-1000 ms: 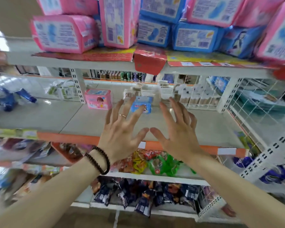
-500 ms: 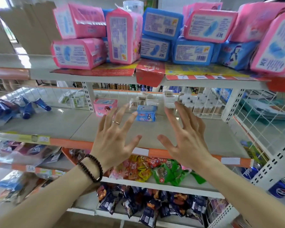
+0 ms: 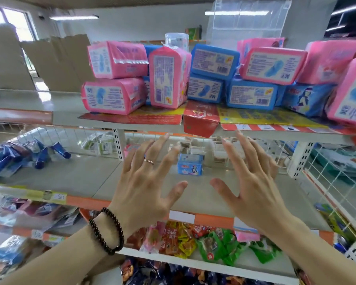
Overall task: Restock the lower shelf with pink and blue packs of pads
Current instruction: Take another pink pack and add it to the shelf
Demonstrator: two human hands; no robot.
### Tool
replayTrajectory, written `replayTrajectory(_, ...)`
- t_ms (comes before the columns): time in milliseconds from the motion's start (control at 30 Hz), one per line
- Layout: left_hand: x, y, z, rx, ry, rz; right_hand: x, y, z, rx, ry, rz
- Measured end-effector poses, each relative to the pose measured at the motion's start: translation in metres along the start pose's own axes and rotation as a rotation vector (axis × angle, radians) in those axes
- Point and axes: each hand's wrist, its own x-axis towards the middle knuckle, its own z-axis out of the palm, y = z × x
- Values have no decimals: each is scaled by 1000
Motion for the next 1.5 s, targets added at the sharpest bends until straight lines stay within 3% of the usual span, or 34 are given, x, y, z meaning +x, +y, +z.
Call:
replayTrajectory(533,63,-66,-31,2,148,59,81,-24,-4,-30,165,66)
replayTrajectory(833,81,-94,-33,-4,113,50,119,-40,8,-83,166,82)
replayTrajectory(1300,109,-116,-25,-67,206,37,189,-79,15,-142,159,99)
replayTrajectory(1500,121,-116,-21,-168,289,4,249,-96,22,39,192,143)
